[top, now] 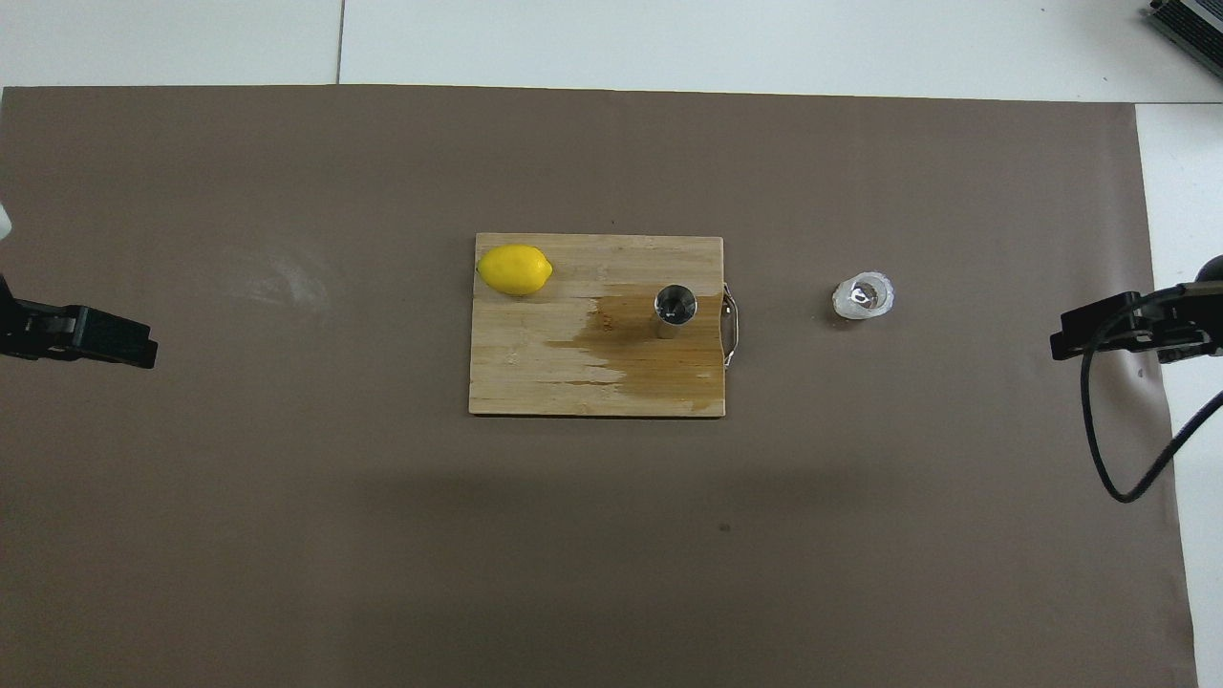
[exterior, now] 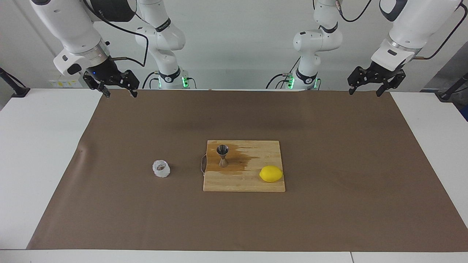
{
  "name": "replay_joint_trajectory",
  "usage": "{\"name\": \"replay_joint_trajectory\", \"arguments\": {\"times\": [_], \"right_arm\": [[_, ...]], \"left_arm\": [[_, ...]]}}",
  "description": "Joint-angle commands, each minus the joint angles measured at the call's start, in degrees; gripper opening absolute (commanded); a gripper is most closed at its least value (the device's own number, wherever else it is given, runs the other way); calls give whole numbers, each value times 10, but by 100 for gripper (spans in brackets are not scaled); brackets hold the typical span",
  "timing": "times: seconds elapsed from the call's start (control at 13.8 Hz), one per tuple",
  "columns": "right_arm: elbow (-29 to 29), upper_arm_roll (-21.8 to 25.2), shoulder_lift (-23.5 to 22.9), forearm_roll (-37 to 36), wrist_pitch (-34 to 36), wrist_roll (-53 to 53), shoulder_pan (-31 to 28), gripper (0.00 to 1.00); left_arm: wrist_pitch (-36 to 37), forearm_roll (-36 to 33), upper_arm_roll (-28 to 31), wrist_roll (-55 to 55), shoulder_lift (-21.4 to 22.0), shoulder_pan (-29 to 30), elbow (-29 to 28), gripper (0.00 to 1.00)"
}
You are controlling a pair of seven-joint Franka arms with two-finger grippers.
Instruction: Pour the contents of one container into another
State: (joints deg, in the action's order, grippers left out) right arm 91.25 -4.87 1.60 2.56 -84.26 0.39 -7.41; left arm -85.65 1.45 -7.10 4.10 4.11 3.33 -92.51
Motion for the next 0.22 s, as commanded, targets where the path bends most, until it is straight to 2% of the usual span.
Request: {"name": "replay_joint_trajectory", "arguments": {"times": [0.0, 0.14], "right_arm": [[-9, 73, 6, 10, 18, 12, 60, 100], [-9, 89, 6, 10, 13, 12, 79, 100]], "left_arm": [[3, 1, 3, -4, 16, -2, -15, 100], [3, 1, 3, -4, 16, -2, -15, 100]]}}
